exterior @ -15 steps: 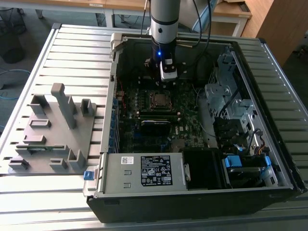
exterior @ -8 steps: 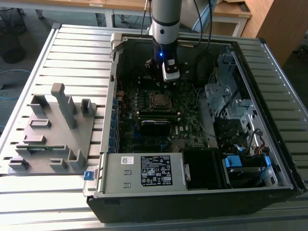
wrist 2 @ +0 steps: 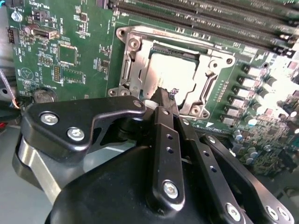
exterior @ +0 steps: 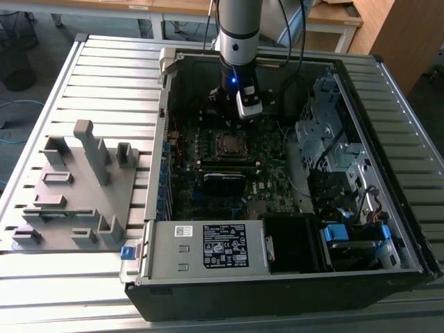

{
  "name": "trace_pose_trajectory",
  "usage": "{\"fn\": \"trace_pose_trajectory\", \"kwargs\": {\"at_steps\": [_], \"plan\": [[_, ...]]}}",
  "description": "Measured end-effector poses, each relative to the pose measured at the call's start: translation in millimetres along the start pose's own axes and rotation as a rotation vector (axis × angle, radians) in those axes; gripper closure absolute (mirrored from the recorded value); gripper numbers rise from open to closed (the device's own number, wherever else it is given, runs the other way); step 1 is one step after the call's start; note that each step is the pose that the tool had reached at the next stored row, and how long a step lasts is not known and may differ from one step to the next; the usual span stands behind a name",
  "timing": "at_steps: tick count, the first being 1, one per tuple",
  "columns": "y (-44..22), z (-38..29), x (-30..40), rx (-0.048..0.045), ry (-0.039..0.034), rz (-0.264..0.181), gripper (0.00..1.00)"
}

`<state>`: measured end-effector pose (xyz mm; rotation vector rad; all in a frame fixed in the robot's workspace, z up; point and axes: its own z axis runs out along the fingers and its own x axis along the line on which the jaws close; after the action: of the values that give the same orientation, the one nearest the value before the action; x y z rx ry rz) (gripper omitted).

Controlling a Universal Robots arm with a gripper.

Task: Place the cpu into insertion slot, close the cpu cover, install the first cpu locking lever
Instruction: 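Close the cpu cover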

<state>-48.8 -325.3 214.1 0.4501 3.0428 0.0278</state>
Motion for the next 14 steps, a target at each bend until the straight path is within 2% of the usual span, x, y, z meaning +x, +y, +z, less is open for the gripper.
{"fn": "trace_pose_trajectory", "kwargs": {"at_steps": [4, 12, 14], "plan": [[-2.6, -0.1, -0.6, 0.0075, -0.0020, -0.013, 0.90], [-4.4, 0.2, -1.1, 0.0035, -0.0006, -0.077, 0.90], [-4.4, 0.2, -1.1, 0.0032, -0.0006, -0.080, 0.90]]}}
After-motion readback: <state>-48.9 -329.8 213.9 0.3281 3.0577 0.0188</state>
